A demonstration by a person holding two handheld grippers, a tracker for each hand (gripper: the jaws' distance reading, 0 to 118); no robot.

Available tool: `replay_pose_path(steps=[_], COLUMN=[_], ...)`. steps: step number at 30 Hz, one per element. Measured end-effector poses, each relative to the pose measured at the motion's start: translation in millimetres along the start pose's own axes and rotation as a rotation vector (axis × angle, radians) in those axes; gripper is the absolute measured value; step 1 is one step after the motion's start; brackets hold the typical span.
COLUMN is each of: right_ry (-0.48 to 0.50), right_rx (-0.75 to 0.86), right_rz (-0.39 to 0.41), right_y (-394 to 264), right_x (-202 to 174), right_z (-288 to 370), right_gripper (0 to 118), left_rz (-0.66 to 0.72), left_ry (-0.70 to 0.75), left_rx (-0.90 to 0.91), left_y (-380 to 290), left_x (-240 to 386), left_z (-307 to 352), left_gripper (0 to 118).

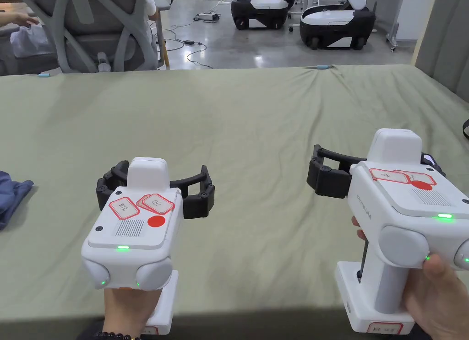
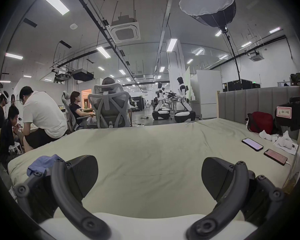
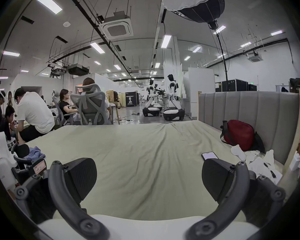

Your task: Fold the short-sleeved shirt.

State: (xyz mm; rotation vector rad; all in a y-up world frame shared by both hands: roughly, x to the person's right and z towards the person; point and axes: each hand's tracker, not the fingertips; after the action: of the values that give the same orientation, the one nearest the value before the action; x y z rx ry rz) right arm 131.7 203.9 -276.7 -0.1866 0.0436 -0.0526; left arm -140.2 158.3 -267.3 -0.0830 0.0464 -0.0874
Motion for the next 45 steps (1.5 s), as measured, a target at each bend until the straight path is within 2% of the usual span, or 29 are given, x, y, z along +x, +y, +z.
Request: replay_pose_path(steps=[3, 7, 23, 39, 40, 45], right_ry=[-0.043, -0.055, 0.013, 0.011, -0.007, 0.008], right_rx=[-0.013, -0.001, 0.022, 0.047, 0.027, 0.038], right_rz=[-0.006, 0.039, 0.112, 0.105, 0.065, 0.073], right_y=[0.7, -0.6, 0.0, -2.5, -5.5, -5.1], right_x=[-0.1, -2.0, -8.0, -7.8, -6.8, -4.8], right_z=[-1.7, -0.8, 4.2, 3.3, 3.3, 0.7], right_gripper=[118, 118, 118, 118, 118, 118], left_rz=[-0.004, -0.006, -0.011, -0.014, -0.014, -0.015], left_ry=[0.0, -0.004, -0.006, -0.003, -0.003, -0.003], left_rx=[0.001, 0.004, 0.018, 0.011, 0.01, 0.01], left_y=[0.8, 2.6, 5.4, 3.2, 3.3, -3.1], left_x=[0.6, 1.3, 2.7, 2.1, 1.9, -3.0], left_z=[0.0, 0.7, 3.1, 3.1, 2.4, -7.1], left_gripper=[118, 118, 118, 118, 118, 118])
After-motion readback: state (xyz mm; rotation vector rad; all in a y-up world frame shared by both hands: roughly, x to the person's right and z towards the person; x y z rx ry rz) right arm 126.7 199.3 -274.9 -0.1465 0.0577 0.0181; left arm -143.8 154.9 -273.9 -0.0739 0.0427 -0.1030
